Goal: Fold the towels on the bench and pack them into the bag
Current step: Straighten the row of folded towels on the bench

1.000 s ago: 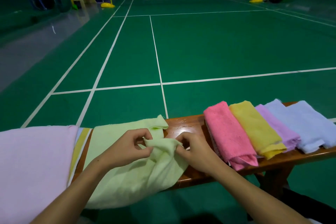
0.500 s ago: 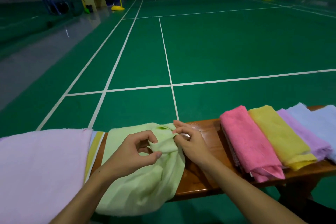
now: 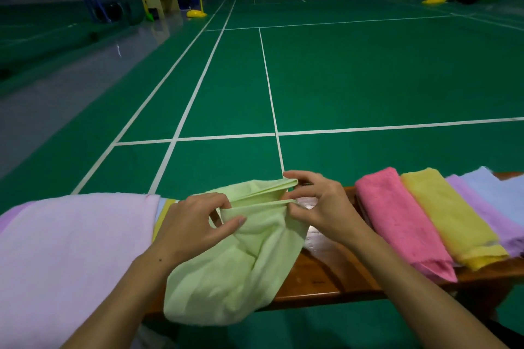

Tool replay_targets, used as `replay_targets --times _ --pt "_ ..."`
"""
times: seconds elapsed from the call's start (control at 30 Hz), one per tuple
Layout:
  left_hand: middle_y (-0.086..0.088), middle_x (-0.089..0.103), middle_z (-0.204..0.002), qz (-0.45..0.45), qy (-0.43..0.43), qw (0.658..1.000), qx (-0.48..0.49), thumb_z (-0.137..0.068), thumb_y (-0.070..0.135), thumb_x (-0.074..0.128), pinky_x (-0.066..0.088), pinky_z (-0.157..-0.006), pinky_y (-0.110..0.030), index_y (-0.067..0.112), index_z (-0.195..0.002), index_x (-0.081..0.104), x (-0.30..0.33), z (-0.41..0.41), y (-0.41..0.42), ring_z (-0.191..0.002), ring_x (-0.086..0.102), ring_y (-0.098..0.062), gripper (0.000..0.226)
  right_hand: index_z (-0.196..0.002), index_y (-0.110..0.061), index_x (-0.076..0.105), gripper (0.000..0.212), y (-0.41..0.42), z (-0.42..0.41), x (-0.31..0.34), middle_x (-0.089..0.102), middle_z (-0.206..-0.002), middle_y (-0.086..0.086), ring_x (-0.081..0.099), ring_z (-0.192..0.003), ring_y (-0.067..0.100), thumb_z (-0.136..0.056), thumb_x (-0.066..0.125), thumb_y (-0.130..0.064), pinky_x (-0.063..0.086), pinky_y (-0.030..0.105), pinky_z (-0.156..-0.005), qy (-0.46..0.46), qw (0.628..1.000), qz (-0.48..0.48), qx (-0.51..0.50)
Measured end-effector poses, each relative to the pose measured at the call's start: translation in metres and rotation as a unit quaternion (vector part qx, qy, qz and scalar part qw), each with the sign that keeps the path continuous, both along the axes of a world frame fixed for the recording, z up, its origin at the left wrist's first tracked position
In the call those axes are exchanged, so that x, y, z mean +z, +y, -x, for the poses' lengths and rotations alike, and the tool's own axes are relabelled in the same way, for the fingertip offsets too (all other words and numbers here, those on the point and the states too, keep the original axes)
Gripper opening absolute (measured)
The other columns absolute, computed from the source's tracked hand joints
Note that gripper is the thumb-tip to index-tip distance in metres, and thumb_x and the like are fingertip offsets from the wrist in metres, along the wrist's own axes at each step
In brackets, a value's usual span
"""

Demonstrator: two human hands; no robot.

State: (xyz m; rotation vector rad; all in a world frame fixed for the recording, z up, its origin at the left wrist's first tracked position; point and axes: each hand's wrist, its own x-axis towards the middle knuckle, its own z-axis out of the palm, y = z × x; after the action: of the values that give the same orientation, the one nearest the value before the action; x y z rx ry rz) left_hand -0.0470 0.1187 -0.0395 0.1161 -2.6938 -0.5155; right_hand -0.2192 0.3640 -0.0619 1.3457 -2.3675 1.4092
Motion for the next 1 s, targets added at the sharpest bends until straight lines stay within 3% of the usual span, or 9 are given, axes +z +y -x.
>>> replay_targets --times 0.1,0.17,0.33,0.43,0.53,0.63,0.73,0.9,1.0 --pt "0.018 0.06 -0.069 0.056 0.062 0.996 0.037 -0.087 0.07 0.061 0.052 -0.054 -0.034 0.031 -0.075 0.058 0.012 0.005 0.002 -0.065 0.058 -0.003 0.041 -0.095 -0.02 0.085 0.013 -0.003 -0.002 0.011 0.073 -0.125 -0.003 0.068 -0.102 0.02 -0.083 0.081 -0.018 0.058 0.042 -0.091 0.106 0.994 -0.021 -0.016" --pt "0.017 0.062 -0.071 0.038 0.099 0.993 0.056 -0.087 0.062 0.065 0.052 -0.056 -0.034 0.029 -0.077 0.059 0.024 0.007 0.004 -0.066 0.059 -0.008 0.035 -0.095 -0.017 0.083 0.013 -0.004 -0.006 0.027 0.077 -0.111 -0.001 0.069 -0.094 0.022 -0.083 0.078 -0.02 0.06 0.044 -0.084 0.143 0.989 -0.007 -0.044" --pt "0.004 0.073 -0.08 -0.209 0.164 0.964 0.021 -0.087 0.019 0.084 0.06 -0.068 -0.034 0.019 -0.092 0.064 0.065 0.017 0.016 -0.073 0.07 -0.019 0.02 -0.099 -0.021 0.076 0.015 -0.008 -0.022 0.08 0.071 -0.086 -0.006 0.055 -0.077 0.015 -0.084 0.074 -0.02 0.05 0.036 -0.071 0.169 0.977 0.053 -0.117" --pt "-0.008 0.08 -0.091 -0.384 0.216 0.898 0.0 -0.088 -0.001 0.081 0.062 -0.079 -0.04 0.009 -0.115 0.061 0.104 0.017 0.023 -0.085 0.076 -0.031 0.035 -0.117 -0.029 0.07 0.031 -0.007 -0.03 0.118 0.067 -0.087 -0.008 0.057 -0.08 0.015 -0.088 0.075 -0.023 0.048 0.031 -0.073 0.068 0.984 0.123 -0.114" --pt "-0.007 0.082 -0.096 -0.458 0.27 0.847 -0.008 -0.088 -0.003 0.079 0.064 -0.082 -0.035 0.007 -0.119 0.068 0.135 0.013 0.024 -0.088 0.077 -0.021 0.034 -0.119 -0.025 0.075 0.028 -0.004 -0.037 0.15 0.072 -0.093 -0.01 0.066 -0.086 0.013 -0.092 0.077 -0.021 0.052 0.027 -0.079 0.004 0.975 0.199 -0.096" --pt "0.0 0.081 -0.09 -0.471 0.237 0.85 -0.005 -0.091 0.0 0.077 0.062 -0.077 -0.033 0.003 -0.108 0.072 0.136 0.01 0.029 -0.081 0.074 -0.014 0.018 -0.105 -0.017 0.079 0.011 0.003 -0.043 0.159 0.078 -0.095 -0.004 0.071 -0.083 0.008 -0.095 0.077 -0.014 0.055 0.026 -0.077 -0.051 0.975 0.205 -0.069" --pt "-0.002 0.081 -0.086 -0.479 0.184 0.858 -0.025 -0.096 0.007 0.072 0.062 -0.072 -0.033 0.008 -0.101 0.067 0.133 0.004 0.035 -0.078 0.073 -0.015 0.007 -0.103 -0.018 0.076 0.006 0.014 -0.044 0.16 0.075 -0.092 -0.006 0.066 -0.081 0.003 -0.098 0.075 -0.019 0.051 0.023 -0.075 -0.072 0.975 0.195 -0.073" --pt "-0.006 0.08 -0.084 -0.451 0.149 0.879 -0.049 -0.095 0.016 0.072 0.06 -0.06 -0.033 0.0 -0.104 0.064 0.143 -0.015 0.043 -0.073 0.072 -0.018 0.02 -0.103 -0.014 0.073 0.01 0.027 -0.057 0.162 0.073 -0.092 -0.008 0.064 -0.081 0.002 -0.101 0.071 -0.023 0.05 0.024 -0.074 -0.074 0.977 0.182 -0.089" --pt "-0.003 0.078 -0.078 -0.46 0.162 0.871 -0.062 -0.092 0.018 0.074 0.055 -0.052 -0.029 0.001 -0.1 0.065 0.149 -0.023 0.046 -0.065 0.068 -0.015 0.02 -0.098 -0.016 0.075 0.008 0.035 -0.067 0.168 0.075 -0.087 -0.007 0.067 -0.078 0.006 -0.097 0.076 -0.023 0.054 0.025 -0.071 -0.073 0.971 0.208 -0.089"
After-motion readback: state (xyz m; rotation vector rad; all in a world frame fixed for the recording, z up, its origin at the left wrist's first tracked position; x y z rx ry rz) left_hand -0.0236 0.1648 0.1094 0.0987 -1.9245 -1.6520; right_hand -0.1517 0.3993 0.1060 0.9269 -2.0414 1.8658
